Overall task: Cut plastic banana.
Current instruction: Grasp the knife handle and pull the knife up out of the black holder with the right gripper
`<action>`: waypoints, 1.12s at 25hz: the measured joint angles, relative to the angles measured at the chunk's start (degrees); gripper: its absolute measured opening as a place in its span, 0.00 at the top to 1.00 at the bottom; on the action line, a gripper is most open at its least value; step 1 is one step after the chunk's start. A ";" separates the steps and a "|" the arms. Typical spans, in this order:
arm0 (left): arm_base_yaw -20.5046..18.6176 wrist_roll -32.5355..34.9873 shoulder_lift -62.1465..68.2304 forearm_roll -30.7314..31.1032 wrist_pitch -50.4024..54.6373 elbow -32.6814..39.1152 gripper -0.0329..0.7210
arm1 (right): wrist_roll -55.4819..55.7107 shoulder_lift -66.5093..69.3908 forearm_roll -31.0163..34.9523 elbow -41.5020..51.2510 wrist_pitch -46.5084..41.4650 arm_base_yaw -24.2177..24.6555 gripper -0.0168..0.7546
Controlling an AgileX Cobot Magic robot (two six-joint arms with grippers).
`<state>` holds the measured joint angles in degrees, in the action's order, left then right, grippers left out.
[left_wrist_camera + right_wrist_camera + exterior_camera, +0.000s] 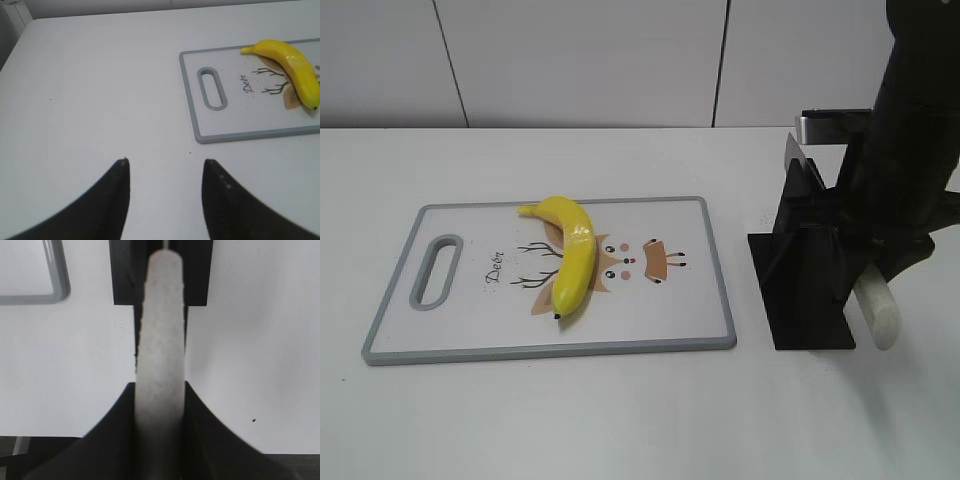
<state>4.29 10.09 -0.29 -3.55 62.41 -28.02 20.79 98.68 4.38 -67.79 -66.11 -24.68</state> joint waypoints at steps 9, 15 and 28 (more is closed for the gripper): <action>0.00 0.00 0.00 0.00 0.00 0.00 0.39 | 0.20 -2.82 0.16 0.00 0.48 0.00 0.76; 0.00 0.00 0.00 0.00 0.00 0.00 0.39 | 0.20 -8.46 0.04 0.00 0.85 0.00 0.76; 0.00 0.00 0.00 0.00 0.00 0.00 0.39 | 0.21 -16.62 -0.69 -7.96 -0.88 0.00 0.76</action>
<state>4.29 10.09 -0.29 -3.55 62.41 -28.02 21.00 82.07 3.69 -75.75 -66.99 -24.68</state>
